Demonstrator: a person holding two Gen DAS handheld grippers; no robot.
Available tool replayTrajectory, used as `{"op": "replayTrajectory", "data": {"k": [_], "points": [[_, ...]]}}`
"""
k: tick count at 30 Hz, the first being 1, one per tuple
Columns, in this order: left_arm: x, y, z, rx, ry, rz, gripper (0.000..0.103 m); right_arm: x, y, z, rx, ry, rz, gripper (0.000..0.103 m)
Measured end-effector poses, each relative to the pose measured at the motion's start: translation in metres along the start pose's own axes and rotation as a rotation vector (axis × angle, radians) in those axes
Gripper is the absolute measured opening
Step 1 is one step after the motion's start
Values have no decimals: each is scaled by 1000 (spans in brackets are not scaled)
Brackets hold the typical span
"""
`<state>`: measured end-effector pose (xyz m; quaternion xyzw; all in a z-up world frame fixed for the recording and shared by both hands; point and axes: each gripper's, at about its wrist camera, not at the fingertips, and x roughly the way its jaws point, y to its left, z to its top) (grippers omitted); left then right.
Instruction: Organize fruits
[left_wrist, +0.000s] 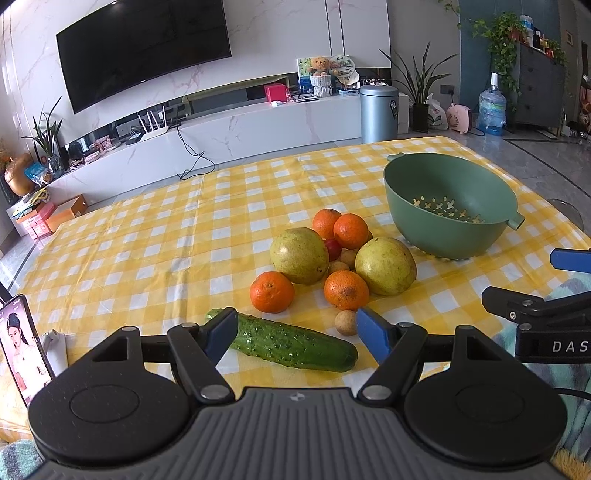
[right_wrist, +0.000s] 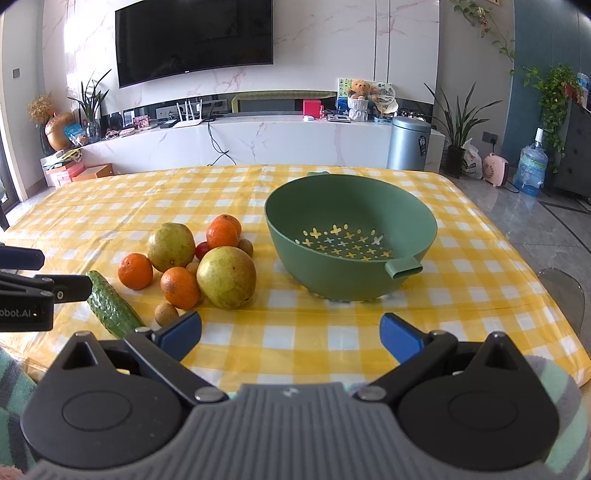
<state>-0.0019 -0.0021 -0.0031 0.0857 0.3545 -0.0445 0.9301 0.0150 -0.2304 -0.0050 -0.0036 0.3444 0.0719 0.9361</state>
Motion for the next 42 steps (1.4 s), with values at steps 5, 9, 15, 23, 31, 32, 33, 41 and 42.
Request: {"op": "replayTrajectory", "data": {"k": [5, 9, 15, 23, 31, 32, 33, 41, 42], "points": [[0, 0, 0, -1, 0, 0, 86, 2, 1, 0, -4, 6, -1, 99], [0, 0, 0, 0, 0, 1, 86, 2, 1, 0, -6, 8, -2, 99], [0, 0, 0, 0, 2, 1, 86, 2, 1, 0, -6, 7, -3, 99], [0, 0, 0, 0, 1, 0, 86, 2, 1, 0, -5, 8, -2, 99], [0, 0, 0, 0, 1, -1, 86, 2, 0, 0, -6, 9, -3, 99], [0, 0, 0, 0, 1, -1, 86, 2, 0, 0, -6, 9, -3, 99], [0, 0, 0, 0, 1, 0, 86, 2, 0, 0, -6, 10, -3, 99], [0, -1, -1, 3, 2, -7, 86, 3, 0, -1, -4, 13, -3, 99], [0, -1, -1, 6, 1, -9, 86, 3, -1, -1, -3, 15, -3, 99]]}}
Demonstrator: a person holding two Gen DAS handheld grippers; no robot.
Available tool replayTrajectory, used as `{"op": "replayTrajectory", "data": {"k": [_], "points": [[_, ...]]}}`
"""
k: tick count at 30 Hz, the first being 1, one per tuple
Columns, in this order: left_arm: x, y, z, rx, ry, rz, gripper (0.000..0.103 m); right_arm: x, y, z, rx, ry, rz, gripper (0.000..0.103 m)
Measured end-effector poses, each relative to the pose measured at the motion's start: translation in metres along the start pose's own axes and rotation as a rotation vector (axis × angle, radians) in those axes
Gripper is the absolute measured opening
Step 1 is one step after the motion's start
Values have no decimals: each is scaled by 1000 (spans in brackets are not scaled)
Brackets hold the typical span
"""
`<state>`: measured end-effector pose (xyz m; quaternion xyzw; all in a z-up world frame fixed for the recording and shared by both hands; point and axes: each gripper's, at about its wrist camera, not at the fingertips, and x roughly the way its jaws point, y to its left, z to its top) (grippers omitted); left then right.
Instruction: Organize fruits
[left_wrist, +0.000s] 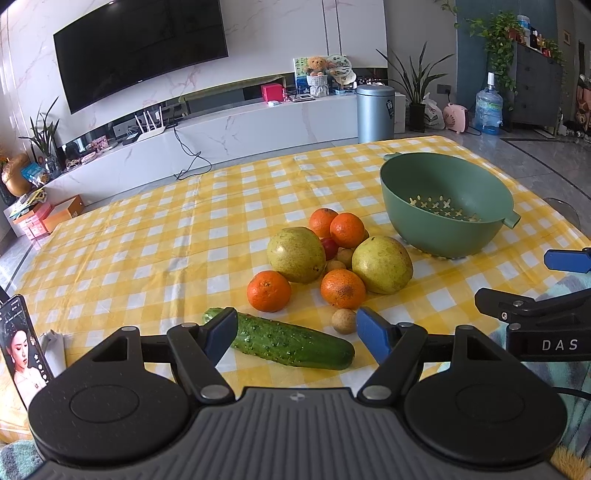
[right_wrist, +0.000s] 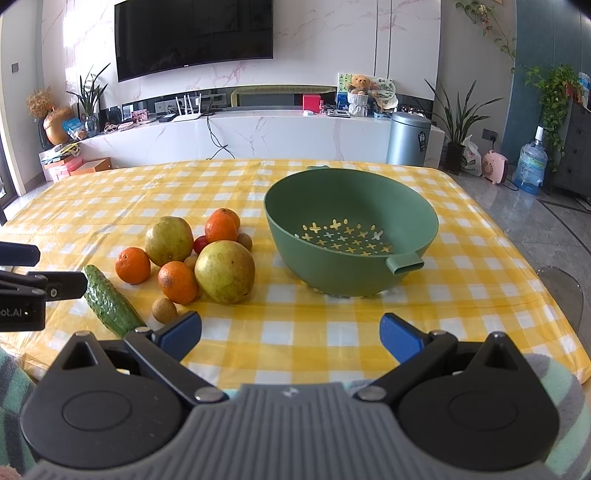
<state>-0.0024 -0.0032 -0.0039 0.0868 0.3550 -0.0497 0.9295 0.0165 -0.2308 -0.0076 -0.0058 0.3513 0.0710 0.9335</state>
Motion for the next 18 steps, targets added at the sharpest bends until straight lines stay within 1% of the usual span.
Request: {"op": "replayTrajectory", "data": {"k": [5, 9, 14, 18], "points": [[-2, 1, 2, 14, -5, -23, 85, 2, -2, 1, 14, 12, 5, 99], [-3, 2, 5, 28, -9, -31, 82, 4, -4, 4, 30, 15, 13, 99], [2, 6, 9, -2, 25, -49, 82, 5, 2, 7, 18, -5, 27, 99], [5, 8, 10, -16, 26, -59, 79, 11, 8, 10, 18, -16, 44, 99]]}}
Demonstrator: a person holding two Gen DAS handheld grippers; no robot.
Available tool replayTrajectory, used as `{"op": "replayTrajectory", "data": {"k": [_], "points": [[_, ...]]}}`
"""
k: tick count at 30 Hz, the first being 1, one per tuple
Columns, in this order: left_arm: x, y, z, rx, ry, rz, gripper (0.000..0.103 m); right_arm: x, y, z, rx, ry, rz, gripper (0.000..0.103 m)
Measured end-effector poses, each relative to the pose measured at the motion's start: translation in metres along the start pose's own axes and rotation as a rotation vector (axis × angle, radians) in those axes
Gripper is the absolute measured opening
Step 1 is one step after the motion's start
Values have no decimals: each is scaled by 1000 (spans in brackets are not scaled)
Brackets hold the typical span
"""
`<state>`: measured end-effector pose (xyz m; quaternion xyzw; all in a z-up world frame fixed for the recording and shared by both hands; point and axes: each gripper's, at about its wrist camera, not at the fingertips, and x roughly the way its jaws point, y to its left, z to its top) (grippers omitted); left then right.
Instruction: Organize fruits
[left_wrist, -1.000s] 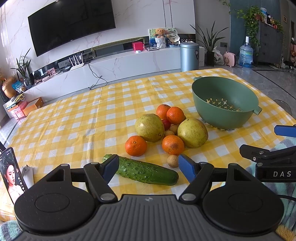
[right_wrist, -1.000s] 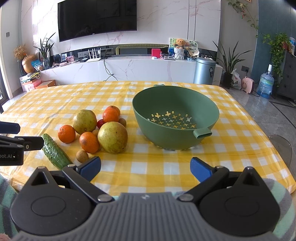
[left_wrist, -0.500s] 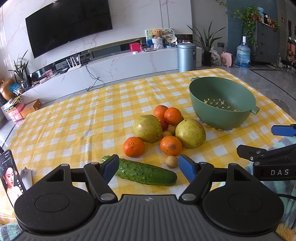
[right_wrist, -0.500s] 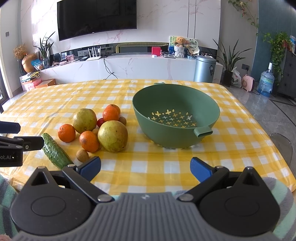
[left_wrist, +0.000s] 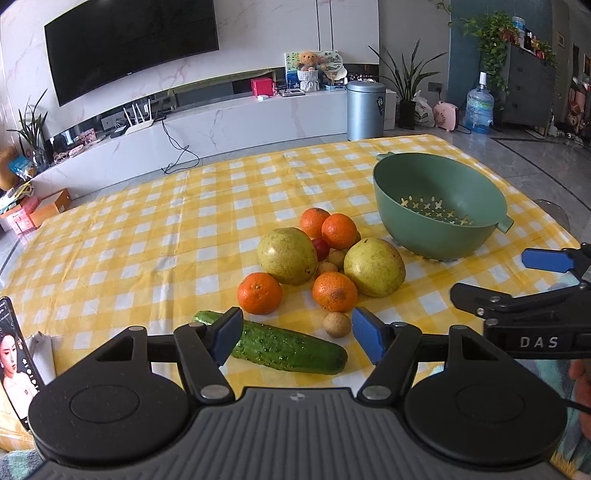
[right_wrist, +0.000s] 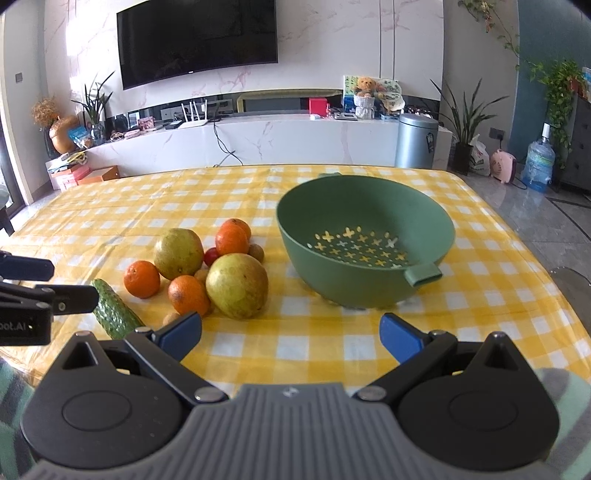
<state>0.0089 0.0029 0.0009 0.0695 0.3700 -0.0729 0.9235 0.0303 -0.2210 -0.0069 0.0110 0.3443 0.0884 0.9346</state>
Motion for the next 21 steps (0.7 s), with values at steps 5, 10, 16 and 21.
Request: {"op": "replayTrajectory", "data": {"k": [5, 10, 16, 21], "points": [[7, 5, 2, -31, 12, -21, 76, 12, 7, 4, -14, 4, 34, 91], [17, 13, 4, -82, 26, -37, 71, 23, 11, 9, -19, -1, 58, 89], [26, 21, 9, -100, 7, -50, 71, 42, 17, 20, -29, 35, 86, 77], [39, 25, 15, -99, 33, -60, 71, 58, 20, 27, -24, 42, 95, 70]]}}
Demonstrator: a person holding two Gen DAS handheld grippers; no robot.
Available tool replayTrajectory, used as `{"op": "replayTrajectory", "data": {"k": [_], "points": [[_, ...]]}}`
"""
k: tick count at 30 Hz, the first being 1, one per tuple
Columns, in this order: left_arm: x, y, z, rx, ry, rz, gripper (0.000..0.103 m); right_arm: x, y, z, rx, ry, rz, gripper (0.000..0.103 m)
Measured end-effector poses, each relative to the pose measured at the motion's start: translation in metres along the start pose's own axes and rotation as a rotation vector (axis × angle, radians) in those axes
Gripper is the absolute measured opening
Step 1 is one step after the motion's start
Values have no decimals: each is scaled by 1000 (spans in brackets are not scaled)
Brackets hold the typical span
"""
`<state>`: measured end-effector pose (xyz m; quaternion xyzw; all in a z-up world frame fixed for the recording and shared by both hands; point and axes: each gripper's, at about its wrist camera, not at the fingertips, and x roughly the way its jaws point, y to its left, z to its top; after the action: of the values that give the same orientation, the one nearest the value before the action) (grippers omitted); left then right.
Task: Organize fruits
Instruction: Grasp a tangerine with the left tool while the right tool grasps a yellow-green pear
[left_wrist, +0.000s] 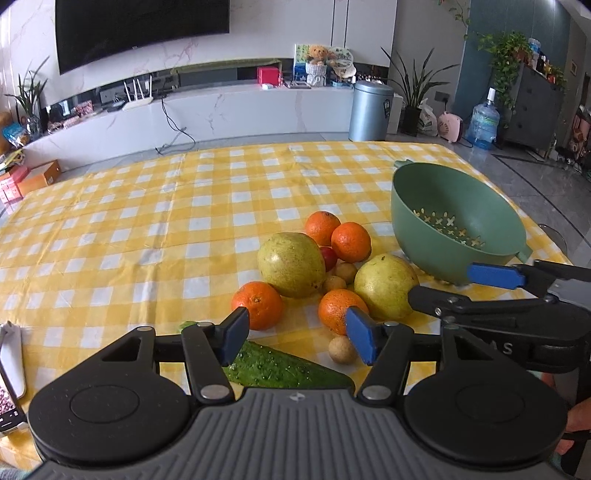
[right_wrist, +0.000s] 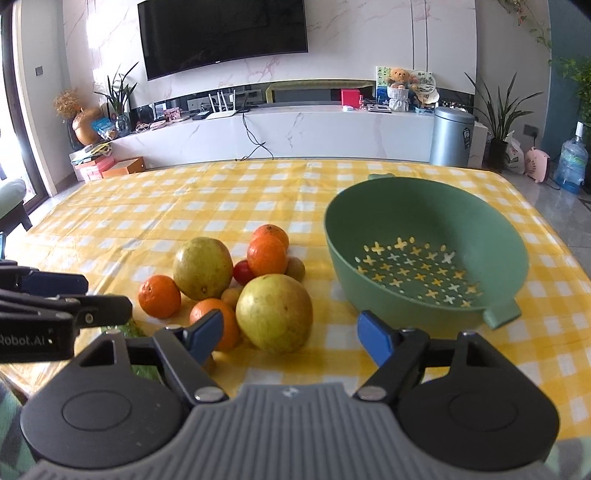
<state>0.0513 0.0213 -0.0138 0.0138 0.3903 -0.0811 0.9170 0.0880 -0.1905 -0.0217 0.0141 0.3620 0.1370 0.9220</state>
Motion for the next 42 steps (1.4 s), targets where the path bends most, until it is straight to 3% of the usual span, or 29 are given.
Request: {"op": "replayTrajectory", "data": {"k": [6, 14, 22, 31, 42], "points": [[16, 8, 6, -8, 23, -22, 71, 20, -3, 5, 41, 15, 15, 66], [29, 18, 8, -20, -7, -47, 71, 40, -12, 8, 123, 41, 60, 65], [38, 32, 11, -60, -17, -18, 71, 56, -14, 8, 153, 71, 71, 62], [59, 27, 9, -7, 42, 27, 71, 68, -17, 7, 207, 91, 115, 61], [80, 27, 7, 12, 90, 62, 63, 78, -23, 4, 269, 109, 144, 63]]}}
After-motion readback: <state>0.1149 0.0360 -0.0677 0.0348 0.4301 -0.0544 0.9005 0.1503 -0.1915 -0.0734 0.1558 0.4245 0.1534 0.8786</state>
